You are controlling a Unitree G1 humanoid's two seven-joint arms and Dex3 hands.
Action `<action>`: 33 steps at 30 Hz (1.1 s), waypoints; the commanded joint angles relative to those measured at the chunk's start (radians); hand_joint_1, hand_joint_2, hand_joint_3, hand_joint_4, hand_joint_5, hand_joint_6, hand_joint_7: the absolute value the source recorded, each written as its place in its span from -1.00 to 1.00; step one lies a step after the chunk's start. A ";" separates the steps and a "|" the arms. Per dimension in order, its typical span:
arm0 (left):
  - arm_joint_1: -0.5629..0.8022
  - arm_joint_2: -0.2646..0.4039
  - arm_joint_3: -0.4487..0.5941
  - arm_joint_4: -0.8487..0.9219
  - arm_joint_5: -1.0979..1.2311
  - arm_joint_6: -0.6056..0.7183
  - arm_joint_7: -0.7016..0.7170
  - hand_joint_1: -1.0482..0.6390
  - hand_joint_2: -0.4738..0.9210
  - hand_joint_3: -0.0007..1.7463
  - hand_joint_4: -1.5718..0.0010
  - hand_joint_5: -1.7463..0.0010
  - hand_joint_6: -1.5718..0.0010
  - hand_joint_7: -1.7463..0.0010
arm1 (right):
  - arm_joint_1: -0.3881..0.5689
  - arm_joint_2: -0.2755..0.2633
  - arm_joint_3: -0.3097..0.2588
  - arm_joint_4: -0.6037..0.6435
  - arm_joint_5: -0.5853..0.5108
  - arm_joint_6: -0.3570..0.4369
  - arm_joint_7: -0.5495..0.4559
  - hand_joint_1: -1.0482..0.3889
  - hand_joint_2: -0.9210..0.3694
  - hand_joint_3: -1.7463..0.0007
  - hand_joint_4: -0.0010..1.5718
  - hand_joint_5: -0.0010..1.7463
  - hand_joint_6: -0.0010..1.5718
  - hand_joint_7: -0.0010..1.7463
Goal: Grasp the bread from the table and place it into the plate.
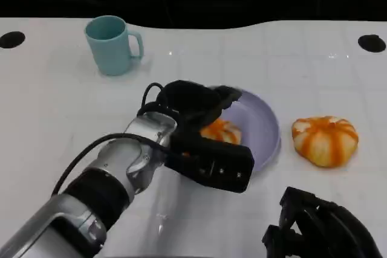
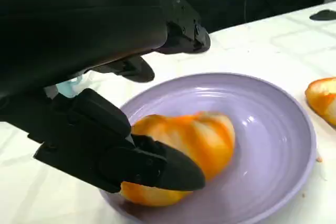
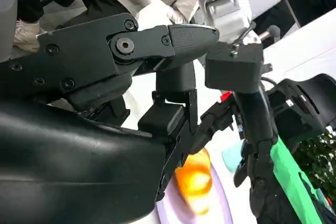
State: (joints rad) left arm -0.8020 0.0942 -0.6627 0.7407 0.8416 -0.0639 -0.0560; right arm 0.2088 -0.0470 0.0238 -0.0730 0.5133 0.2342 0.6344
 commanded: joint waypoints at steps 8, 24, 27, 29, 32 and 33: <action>0.118 0.097 0.107 -0.224 -0.133 -0.043 -0.075 -0.95 1.00 -0.56 0.62 0.86 0.87 0.96 | 0.002 -0.009 -0.010 -0.003 0.011 -0.008 0.005 -0.55 -1.00 0.75 0.13 0.83 -0.01 0.59; 0.351 0.083 0.329 -0.219 -0.419 -0.455 0.133 -0.29 1.00 -0.90 0.09 0.08 0.05 0.85 | 0.009 -0.011 -0.011 -0.017 0.013 0.003 -0.006 -0.56 -1.00 0.76 0.13 0.85 0.00 0.61; 0.410 0.060 0.367 -0.236 -0.498 -0.509 0.122 -0.16 0.97 -0.91 0.07 -0.02 -0.07 0.79 | 0.009 -0.013 -0.010 -0.019 0.010 0.003 -0.007 -0.56 -1.00 0.76 0.13 0.86 0.00 0.62; 0.447 0.050 0.386 -0.254 -0.534 -0.532 0.115 -0.05 0.78 -0.64 0.14 -0.47 -0.02 0.40 | 0.008 -0.014 -0.010 -0.017 0.012 0.001 -0.003 -0.56 -1.00 0.75 0.13 0.86 0.00 0.63; 0.505 0.043 0.406 -0.296 -0.572 -0.554 0.104 -0.01 0.22 0.19 0.13 -0.73 0.08 -0.01 | 0.009 -0.014 -0.011 -0.023 0.014 0.009 -0.007 -0.56 -1.00 0.75 0.13 0.85 0.00 0.64; 0.531 0.042 0.413 -0.315 -0.591 -0.565 0.095 -0.01 0.14 0.30 0.11 -0.78 0.08 -0.06 | 0.009 -0.015 -0.010 -0.024 0.013 0.009 -0.009 -0.56 -1.00 0.75 0.13 0.85 0.00 0.64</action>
State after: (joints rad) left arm -0.3235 0.1299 -0.2744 0.4710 0.2947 -0.5938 0.0564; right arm 0.2121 -0.0482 0.0227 -0.0830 0.5189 0.2368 0.6322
